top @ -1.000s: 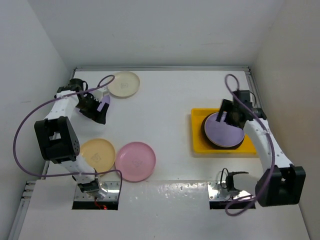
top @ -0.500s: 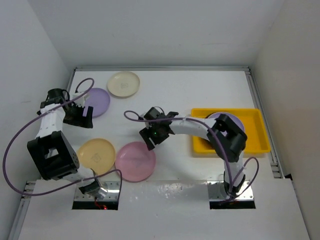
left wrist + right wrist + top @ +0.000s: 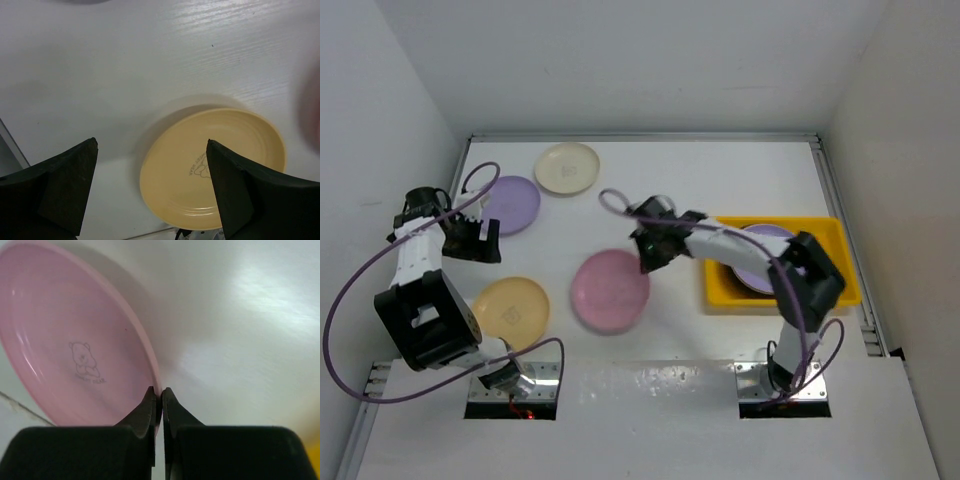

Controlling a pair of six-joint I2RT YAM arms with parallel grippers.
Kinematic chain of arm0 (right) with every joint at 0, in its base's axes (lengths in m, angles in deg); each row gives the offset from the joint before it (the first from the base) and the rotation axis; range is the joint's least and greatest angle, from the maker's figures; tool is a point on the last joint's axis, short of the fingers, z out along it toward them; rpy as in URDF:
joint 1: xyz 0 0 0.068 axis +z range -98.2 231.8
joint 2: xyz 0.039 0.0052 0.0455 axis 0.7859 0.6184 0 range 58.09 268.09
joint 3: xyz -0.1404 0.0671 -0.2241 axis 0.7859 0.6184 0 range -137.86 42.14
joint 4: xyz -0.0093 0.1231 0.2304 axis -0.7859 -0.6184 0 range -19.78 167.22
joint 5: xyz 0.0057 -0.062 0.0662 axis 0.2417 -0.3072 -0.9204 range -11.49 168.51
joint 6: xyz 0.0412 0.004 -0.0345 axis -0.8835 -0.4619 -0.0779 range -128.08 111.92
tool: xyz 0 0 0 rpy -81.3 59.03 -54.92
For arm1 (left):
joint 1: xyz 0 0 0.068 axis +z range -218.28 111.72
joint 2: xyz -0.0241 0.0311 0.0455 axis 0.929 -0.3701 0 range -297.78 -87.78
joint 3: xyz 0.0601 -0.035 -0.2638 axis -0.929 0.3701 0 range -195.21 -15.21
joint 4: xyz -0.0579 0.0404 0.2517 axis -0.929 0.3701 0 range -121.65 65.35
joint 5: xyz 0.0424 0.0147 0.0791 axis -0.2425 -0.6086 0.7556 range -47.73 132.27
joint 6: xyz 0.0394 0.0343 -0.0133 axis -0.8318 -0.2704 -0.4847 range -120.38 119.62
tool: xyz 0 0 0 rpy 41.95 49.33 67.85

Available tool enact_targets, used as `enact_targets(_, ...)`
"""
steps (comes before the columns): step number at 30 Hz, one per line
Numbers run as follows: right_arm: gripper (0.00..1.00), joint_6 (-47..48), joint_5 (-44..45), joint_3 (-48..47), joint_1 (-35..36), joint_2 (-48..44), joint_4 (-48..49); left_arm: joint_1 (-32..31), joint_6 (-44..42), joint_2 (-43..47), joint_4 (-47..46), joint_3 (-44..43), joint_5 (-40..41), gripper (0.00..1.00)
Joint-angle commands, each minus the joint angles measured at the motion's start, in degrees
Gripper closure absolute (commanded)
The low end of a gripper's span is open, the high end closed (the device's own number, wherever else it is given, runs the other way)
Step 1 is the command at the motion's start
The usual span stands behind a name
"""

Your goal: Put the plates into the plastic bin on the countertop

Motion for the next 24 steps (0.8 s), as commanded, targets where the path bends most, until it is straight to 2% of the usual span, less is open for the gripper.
enact_targets(1,1.0,-5.2,4.1,2.1,-11.8,-13.7,-2.7,0.7,-0.3,-0.7,-0.7,-3.6,-3.5,0.11)
enact_targets(3,1.0,-6.2,4.0,4.3,-18.1,-23.4,-5.6,0.7,-0.3,-1.6,-0.7,-4.7,-3.5,0.11)
enact_targets(4,1.0,-7.3,5.3,5.3,-25.0,-25.7,-6.6,0.7,-0.3,-2.3,-0.7,-5.4,-3.5,0.11)
enact_targets(6,1.0,-8.6,10.5,9.6,-29.5,-34.3,-10.1,0.7,-0.3,-2.3,-0.7,-5.4,-4.0,0.11)
enact_targets(7,1.0,-9.3,11.5,10.9,-36.5,-36.1,-13.5,0.7,-0.3,-2.9,-0.7,-5.9,-4.1,0.11)
enact_targets(9,1.0,-10.9,13.5,16.3,-41.5,-42.5,-15.7,0.7,0.2,-3.4,-0.7,-5.9,-4.7,0.11)
enact_targets(10,1.0,-11.3,13.5,17.5,-48.7,-45.0,-17.5,0.1,0.2,-3.5,-0.7,-5.9,-4.7,0.11)
enact_targets(13,1.0,-11.9,12.9,23.7,-59.8,-49.3,-17.9,-0.4,0.2,-4.6,-0.7,-6.4,-4.7,0.11)
enact_targets(17,1.0,-11.1,6.2,27.3,-68.1,-48.6,-15.0,-0.9,0.2,-5.8,-0.7,-7.5,-4.7,0.11)
enact_targets(22,1.0,-10.2,4.1,29.7,-69.9,-45.5,-10.5,-0.9,-0.8,-6.4,-0.7,-7.5,-4.1,0.12)
enact_targets(24,0.79,-9.4,3.6,30.4,-70.0,-44.3,-7.7,-0.9,-1.5,-6.4,-0.7,-6.9,-4.1,0.12)
